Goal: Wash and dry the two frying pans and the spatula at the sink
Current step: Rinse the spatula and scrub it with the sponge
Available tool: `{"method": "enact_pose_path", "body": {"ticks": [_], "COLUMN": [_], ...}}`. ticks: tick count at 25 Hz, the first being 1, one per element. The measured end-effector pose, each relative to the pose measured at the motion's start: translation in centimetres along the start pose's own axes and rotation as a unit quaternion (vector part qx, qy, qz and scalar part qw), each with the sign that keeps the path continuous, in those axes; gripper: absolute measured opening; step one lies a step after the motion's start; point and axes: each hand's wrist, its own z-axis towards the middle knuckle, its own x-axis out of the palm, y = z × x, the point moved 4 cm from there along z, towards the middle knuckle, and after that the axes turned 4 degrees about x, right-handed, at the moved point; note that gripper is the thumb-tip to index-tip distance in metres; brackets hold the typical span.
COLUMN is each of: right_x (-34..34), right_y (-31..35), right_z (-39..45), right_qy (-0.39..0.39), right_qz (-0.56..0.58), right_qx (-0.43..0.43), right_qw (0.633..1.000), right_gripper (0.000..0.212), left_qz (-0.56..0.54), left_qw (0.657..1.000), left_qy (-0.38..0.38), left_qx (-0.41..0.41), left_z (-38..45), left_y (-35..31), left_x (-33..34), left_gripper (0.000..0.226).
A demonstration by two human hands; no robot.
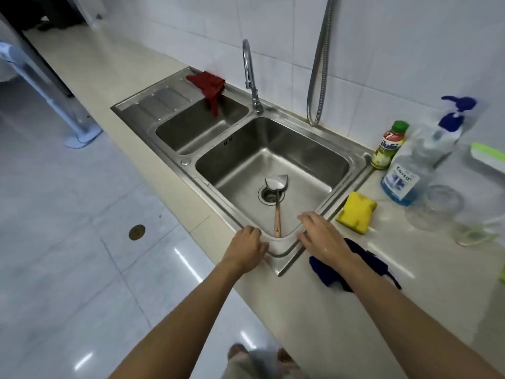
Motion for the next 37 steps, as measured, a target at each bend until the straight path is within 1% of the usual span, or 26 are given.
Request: {"method": "enact_pose_path", "body": {"ticks": [2, 5, 7, 8, 11, 13, 15, 18, 20, 22, 23, 25, 26, 28, 29, 31, 33, 35, 37], "right_x": [1.3, 3.2, 4.7, 5.1, 6.5, 6.4, 6.2, 6.8, 6.8, 6.6, 6.6, 6.7, 6.7, 6.9, 6.9, 7.0, 6.9, 6.9, 6.6], "right_y": [-0.7, -2.0, -2.7, -2.9, -3.2, -3.1, -2.2, -0.8, -0.8, -1.0, -1.1, -1.2, -1.3, -1.3, -1.3, -1.4, -1.4, -1.4, -1.3], "right_z": [1.7, 3.4, 4.2, 4.6, 5.1, 5.6, 6.2, 6.4, 6.6, 6.7, 6.8, 6.7, 6.7, 6.7, 6.7, 6.8, 6.8, 6.8, 6.7], "right_qy": [0.006, 0.045, 0.062, 0.071, 0.121, 0.103, 0.070, 0.016, -0.001, -0.018, -0.024, -0.043, -0.053, -0.056, -0.056, -0.068, -0.071, -0.076, -0.087], "right_qz": [-0.003, -0.045, -0.081, -0.106, -0.162, -0.146, -0.129, -0.107, -0.085, -0.075, -0.069, -0.059, -0.058, -0.059, -0.059, -0.055, -0.048, -0.050, -0.057], "right_qx": [0.013, 0.008, -0.001, -0.003, -0.006, 0.020, 0.068, 0.148, 0.181, 0.177, 0.171, 0.159, 0.157, 0.153, 0.152, 0.151, 0.148, 0.141, 0.140], "right_qw": [1.000, 0.998, 0.995, 0.992, 0.979, 0.984, 0.987, 0.983, 0.980, 0.981, 0.983, 0.985, 0.985, 0.985, 0.985, 0.985, 0.985, 0.986, 0.985], "right_gripper": [0.042, 0.034, 0.041, 0.043, 0.051, 0.051, 0.045, 0.035, 0.031, 0.030, 0.029, 0.026, 0.025, 0.026, 0.026, 0.027, 0.027, 0.027, 0.027], "left_qz": [-0.020, -0.033, -0.051, -0.060, -0.097, -0.151, -0.186, -0.203, -0.225, -0.256, -0.284, -0.363, -0.394, -0.431, -0.443, -0.442, -0.431, -0.437, -0.426], "left_qw": [1.000, 0.999, 0.998, 0.998, 0.989, 0.973, 0.955, 0.926, 0.908, 0.895, 0.884, 0.841, 0.821, 0.792, 0.782, 0.778, 0.784, 0.789, 0.806], "left_qy": [0.010, 0.012, 0.011, 0.022, 0.113, 0.172, 0.230, 0.319, 0.350, 0.354, 0.348, 0.340, 0.336, 0.332, 0.335, 0.348, 0.349, 0.328, 0.306], "left_qx": [-0.009, -0.009, -0.020, -0.022, 0.010, 0.011, -0.006, -0.012, -0.045, -0.092, -0.130, -0.213, -0.242, -0.277, -0.281, -0.279, -0.278, -0.280, -0.273], "left_z": [2.3, 6.1, 8.9, 10.2, 13.9, 16.2, 17.7, 18.7, 19.3, 19.9, 20.1, 20.3, 20.3, 20.1, 20.1, 20.0, 19.7, 19.6, 19.8], "left_y": [1.2, 2.4, 3.3, 3.6, 4.3, 4.5, 5.0, 5.4, 5.7, 5.8, 5.8, 5.5, 5.2, 4.6, 4.3, 4.1, 4.2, 4.5, 5.1], "left_x": [0.2, 0.4, 0.6, 0.7, 1.7, 2.4, 3.2, 4.9, 6.1, 7.2, 7.7, 8.8, 9.2, 9.6, 9.7, 9.5, 8.8, 7.5, 5.8], "left_gripper": [0.032, 0.031, 0.033, 0.033, 0.029, 0.026, 0.023, 0.018, 0.020, 0.023, 0.024, 0.027, 0.026, 0.021, 0.018, 0.013, 0.010, 0.011, 0.012]}}
